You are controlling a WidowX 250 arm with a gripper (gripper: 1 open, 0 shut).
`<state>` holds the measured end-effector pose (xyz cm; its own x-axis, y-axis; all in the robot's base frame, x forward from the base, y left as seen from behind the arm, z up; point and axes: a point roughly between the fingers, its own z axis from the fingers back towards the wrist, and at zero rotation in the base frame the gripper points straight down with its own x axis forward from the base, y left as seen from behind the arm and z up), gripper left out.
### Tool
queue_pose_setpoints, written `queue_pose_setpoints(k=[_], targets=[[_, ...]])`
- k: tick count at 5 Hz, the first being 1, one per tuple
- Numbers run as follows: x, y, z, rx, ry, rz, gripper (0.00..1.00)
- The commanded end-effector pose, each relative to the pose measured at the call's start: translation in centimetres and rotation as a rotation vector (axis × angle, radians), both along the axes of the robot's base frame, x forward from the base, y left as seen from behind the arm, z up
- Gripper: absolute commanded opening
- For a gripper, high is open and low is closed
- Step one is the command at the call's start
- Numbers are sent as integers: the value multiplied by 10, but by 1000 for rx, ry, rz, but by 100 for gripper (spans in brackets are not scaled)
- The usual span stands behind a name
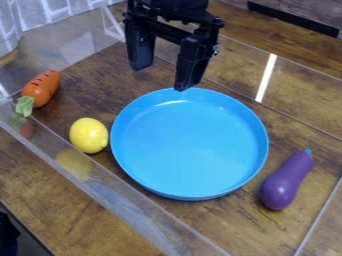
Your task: Remove the purple eggplant from the blue tray and put it on the table
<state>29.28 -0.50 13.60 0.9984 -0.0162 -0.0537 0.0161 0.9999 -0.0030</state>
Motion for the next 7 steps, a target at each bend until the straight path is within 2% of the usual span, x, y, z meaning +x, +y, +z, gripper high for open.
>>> queue_pose_setpoints(k=[1,2,3,5,6,7], targets=[[4,3,-4,1,4,-7,100],[5,20,-9,2,6,100,100],[5,39,-6,9,0,195,100],[6,39,-25,12,0,155,100],[9,30,-23,-4,-7,130,100],[5,27,-22,-7,-10,114,100]])
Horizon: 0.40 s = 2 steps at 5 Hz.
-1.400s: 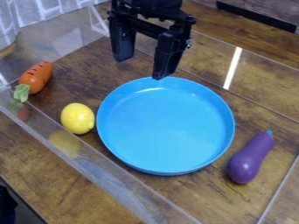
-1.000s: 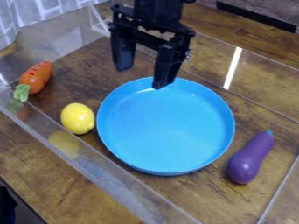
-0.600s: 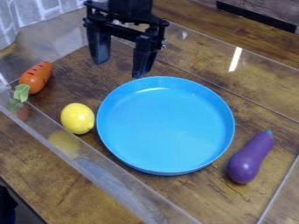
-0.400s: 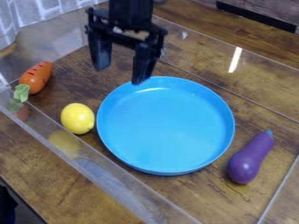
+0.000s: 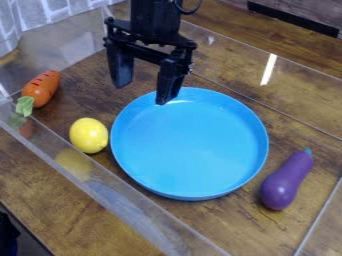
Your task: Remove the purple eggplant from the blue tray and put it on the table
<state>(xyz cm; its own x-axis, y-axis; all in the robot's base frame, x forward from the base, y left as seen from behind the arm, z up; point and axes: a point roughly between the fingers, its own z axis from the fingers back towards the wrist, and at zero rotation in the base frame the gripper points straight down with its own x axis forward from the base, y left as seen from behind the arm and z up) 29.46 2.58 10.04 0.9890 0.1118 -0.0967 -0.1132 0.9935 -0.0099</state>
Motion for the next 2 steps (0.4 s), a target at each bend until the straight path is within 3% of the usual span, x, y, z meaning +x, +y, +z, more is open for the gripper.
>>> queue_pose_setpoints(k=[1,2], targets=[[8,-19,20,4,-55,-8,100],[14,-37,31,-5,-65,-4,100]])
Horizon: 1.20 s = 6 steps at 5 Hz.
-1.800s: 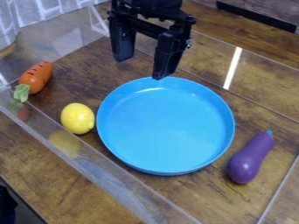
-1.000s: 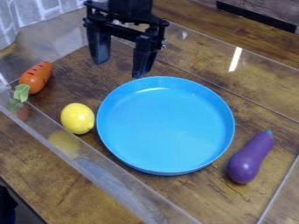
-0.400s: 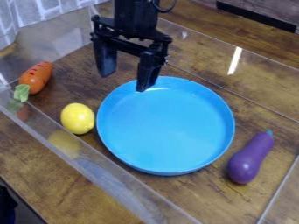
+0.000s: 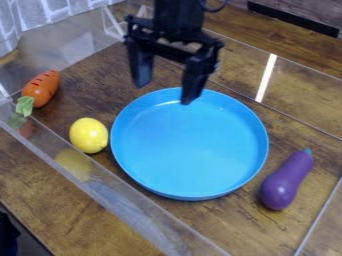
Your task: Remove the purple eggplant from the blue tray and put it on the table
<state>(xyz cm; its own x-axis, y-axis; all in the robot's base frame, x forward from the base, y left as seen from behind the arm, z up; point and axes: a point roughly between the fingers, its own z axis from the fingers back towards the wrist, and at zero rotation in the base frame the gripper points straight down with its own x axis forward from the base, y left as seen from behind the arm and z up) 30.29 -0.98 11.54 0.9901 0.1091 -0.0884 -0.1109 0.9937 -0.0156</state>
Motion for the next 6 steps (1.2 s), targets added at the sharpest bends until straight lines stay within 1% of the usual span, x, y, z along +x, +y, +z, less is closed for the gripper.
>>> queue_pose_setpoints(k=[1,2,3,4,5,6], targets=[[6,-15,36,4,-64,-6,100],[-11,-9,43,3,-50,-25,0],[-23,1,35,8,-44,-36,100],[-28,11,37,21,-39,-4,100],[-31,15,37,24,-46,5,100],[-22,21,36,24,-52,-44,100]])
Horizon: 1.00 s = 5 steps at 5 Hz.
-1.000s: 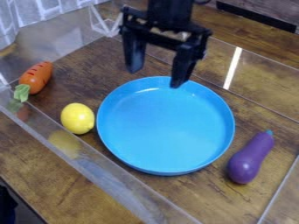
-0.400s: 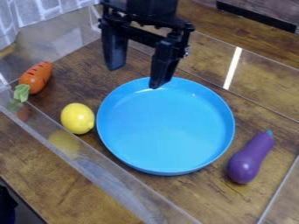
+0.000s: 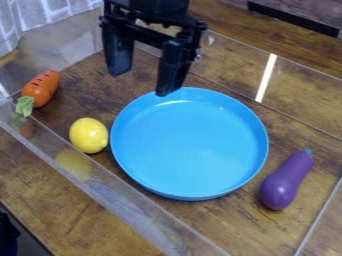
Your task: Remove the purple eggplant from the blue tray and put it on the table
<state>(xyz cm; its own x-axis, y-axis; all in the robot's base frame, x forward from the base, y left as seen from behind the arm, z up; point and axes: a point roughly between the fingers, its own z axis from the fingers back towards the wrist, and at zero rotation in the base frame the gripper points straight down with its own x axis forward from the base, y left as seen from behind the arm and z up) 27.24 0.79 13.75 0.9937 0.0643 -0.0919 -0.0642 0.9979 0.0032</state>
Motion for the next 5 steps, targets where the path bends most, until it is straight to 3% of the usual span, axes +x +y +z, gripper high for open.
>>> queue_pose_setpoints(k=[1,2,5], targets=[[19,7,11,-1,-63,-52,100],[24,9,13,-10,-62,-108,100],[29,1,6,-1,-33,-157,100]])
